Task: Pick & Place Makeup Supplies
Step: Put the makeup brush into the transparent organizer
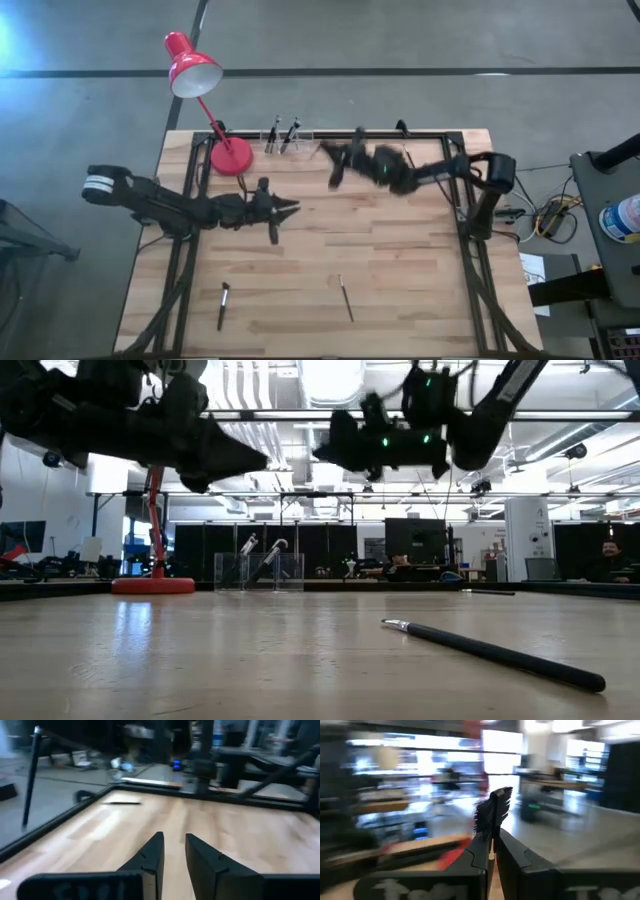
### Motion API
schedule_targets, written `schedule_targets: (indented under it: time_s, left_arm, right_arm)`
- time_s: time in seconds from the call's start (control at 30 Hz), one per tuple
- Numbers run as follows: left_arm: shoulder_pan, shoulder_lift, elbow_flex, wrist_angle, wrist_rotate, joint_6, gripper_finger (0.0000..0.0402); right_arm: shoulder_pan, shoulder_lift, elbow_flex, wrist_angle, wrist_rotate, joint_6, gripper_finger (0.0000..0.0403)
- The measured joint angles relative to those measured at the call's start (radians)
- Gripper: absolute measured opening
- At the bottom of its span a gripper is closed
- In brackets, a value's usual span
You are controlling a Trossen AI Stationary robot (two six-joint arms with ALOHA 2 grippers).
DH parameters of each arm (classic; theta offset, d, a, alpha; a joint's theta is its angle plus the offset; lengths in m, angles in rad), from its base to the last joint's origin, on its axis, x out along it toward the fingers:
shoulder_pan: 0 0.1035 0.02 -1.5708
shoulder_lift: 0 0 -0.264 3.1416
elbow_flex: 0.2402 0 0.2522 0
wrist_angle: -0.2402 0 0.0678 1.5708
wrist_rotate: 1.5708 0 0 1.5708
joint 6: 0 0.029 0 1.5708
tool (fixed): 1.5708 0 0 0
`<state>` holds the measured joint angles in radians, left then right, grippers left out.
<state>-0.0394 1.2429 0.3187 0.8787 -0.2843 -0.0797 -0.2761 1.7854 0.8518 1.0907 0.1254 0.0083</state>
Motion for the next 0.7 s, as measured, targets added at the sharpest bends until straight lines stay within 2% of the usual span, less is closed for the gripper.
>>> schedule_targets:
  time_s: [0.07,0.2,0.3,0.4,0.57,0.7]
  left_arm:
    - [0.008,-0.019,-0.019,0.005,-0.025,0.01,0.0072]
    - [0.006,-0.035,-0.043,0.027,-0.013,0.03,0.0072]
    - [0.012,-0.044,-0.048,0.036,-0.029,0.059,0.0072]
    - [0.015,-0.048,-0.048,0.033,-0.023,0.068,0.0073]
    - [0.016,-0.05,-0.048,0.034,-0.026,0.068,0.0073]
    - [0.016,-0.05,-0.056,0.033,-0.027,0.068,0.0073]
  right_arm:
    - [-0.074,0.0,0.017,-0.011,-0.001,0.044,0.0012]
    - [-0.198,0.013,0.048,-0.017,-0.1,0.155,0.0012]
    - [-0.262,0.051,0.106,-0.009,-0.118,0.222,0.0012]
    - [-0.293,0.13,0.2,-0.044,-0.132,0.262,0.0011]
    - [-0.319,0.285,0.384,-0.204,-0.186,0.313,0.0011]
    - [-0.343,0.306,0.472,-0.374,-0.223,0.328,0.0011]
